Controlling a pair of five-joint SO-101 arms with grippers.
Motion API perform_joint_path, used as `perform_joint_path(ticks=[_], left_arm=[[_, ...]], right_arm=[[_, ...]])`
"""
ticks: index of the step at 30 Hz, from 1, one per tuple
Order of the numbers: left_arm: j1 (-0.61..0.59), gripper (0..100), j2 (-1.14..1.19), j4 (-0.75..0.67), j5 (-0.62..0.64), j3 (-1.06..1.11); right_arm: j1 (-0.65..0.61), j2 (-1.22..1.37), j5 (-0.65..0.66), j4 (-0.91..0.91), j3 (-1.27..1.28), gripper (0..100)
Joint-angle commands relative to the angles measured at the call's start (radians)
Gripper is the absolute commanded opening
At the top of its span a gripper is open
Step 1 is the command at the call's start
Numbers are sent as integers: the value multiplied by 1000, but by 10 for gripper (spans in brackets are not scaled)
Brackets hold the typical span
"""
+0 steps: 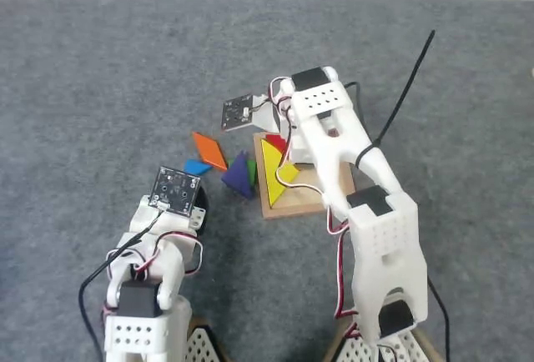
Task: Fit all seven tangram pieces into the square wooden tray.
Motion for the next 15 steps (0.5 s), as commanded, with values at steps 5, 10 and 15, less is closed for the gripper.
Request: perform_joint_path(ticks=[5, 10, 15], left_arm=[[-6, 130, -5, 5, -12, -12], [-6, 130, -5, 5, -12, -12], [-6, 130, -5, 5, -12, -12]], right_arm=[[-5, -65, -54, -19, -37, 431], [-48, -82, -141, -25, -32, 431], [-73, -44, -213, -36, -37, 431]])
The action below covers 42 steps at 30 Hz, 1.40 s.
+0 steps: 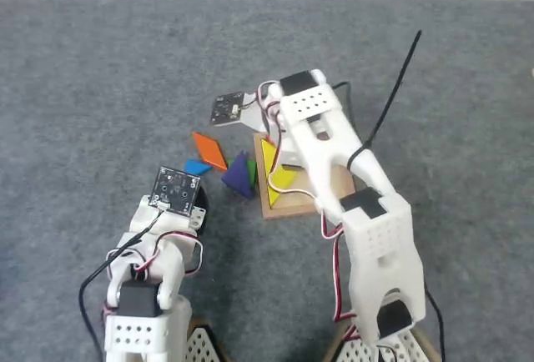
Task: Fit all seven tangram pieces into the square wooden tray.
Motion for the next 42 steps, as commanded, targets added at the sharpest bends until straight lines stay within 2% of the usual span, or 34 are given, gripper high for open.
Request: perform_joint_path(ticks=[1, 10, 20, 33, 36, 42], left_arm=[[-6, 130, -5, 5, -12, -12], [-6, 130, -5, 5, -12, -12], [-6, 130, -5, 5, -12, -12], [-6, 130, -5, 5, -12, -12], [-6, 130, -5, 5, -12, -12], [-6, 130, -5, 5, -12, -12]], right_arm=[[-13, -25, -58, -33, -37, 431], [85, 42, -5, -90, -37, 431], [56, 45, -8, -81, -32, 431], [-102, 42, -196, -36, -32, 431], [-97, 35, -210, -38, -44, 431], [-5, -101, -288, -7, -51, 431]])
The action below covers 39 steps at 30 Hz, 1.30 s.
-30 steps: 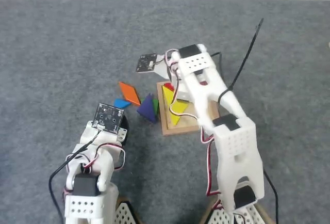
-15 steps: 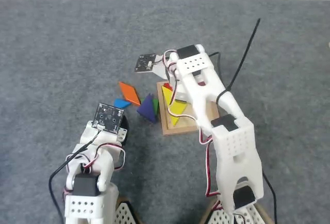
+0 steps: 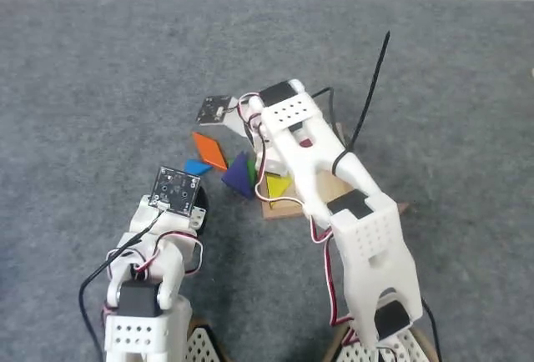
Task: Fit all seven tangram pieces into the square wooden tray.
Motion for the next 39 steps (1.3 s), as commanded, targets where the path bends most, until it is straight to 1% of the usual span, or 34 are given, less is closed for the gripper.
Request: perform_joint_path(ticks=[1, 6, 9, 13, 16, 20, 23, 26, 29, 33, 36, 37, 39], left_arm=[[-6, 130, -5, 5, -12, -12], [-6, 130, -5, 5, -12, -12], [-6, 130, -5, 5, -12, -12], [-6, 130, -5, 5, -12, -12], [-6, 130, -5, 5, -12, -12], [-6, 130, -5, 5, -12, -12], [-6, 130, -5, 5, -12, -12], [-6, 130, -5, 5, -12, -12], [-6, 130, -5, 5, -12, -12], [-6, 130, -5, 5, -12, -12], [-6, 130, -5, 5, -12, -12], [-6, 130, -5, 5, -12, -12], [-6, 130, -5, 5, -12, -12]], right_arm=[[76, -183, -74, 54, -48, 431], [114, -395, -140, 151, -38, 431], [113, -532, -172, 168, 48, 431], [120, -757, -173, 91, 315, 431], [171, -949, -167, -13, 572, 431], [315, -1113, -167, -133, 861, 431], [452, -1136, -172, -171, 965, 431], [552, -1113, -173, -176, 996, 431], [605, -1086, -173, -168, 999, 431], [645, -1058, -176, -117, 1000, 431], [684, -1056, -230, -111, 1002, 429], [697, -1056, -241, -120, 1010, 418], [711, -1056, -233, -137, 1037, 361]])
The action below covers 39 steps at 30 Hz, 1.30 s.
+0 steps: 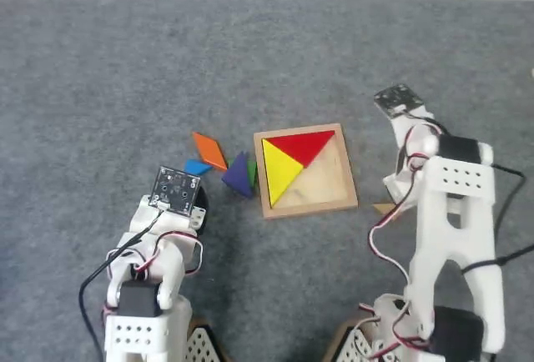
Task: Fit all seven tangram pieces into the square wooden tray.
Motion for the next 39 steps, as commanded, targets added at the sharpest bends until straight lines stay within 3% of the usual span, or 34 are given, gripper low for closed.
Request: perform_joint_path(ticks=[1, 5, 10, 19, 24, 29, 32, 34, 39], left_arm=[[-6, 130, -5, 5, -12, -12], [-6, 130, -5, 5, -12, -12], [-6, 130, -5, 5, -12, -12], [-6, 130, -5, 5, -12, -12], [6, 130, -5, 8, -11, -12], [55, 130, -9, 196, -12, -12], [94, 133, -20, 195, -20, -12], [60, 133, -23, 207, -68, -13], [-44, 133, -21, 63, -267, -145]], right_arm=[[39, -5, -15, -28, 49, 323], [30, -8, -18, -99, 175, 201], [31, -8, -29, -176, 236, 209], [-22, -8, -262, -209, 239, 209], [7, -10, -305, -260, 275, 197], [38, -12, -308, -417, 371, 148], [42, -18, -311, -426, 381, 146], [48, -50, -318, -426, 384, 144], [38, -243, -319, -463, 514, 143]])
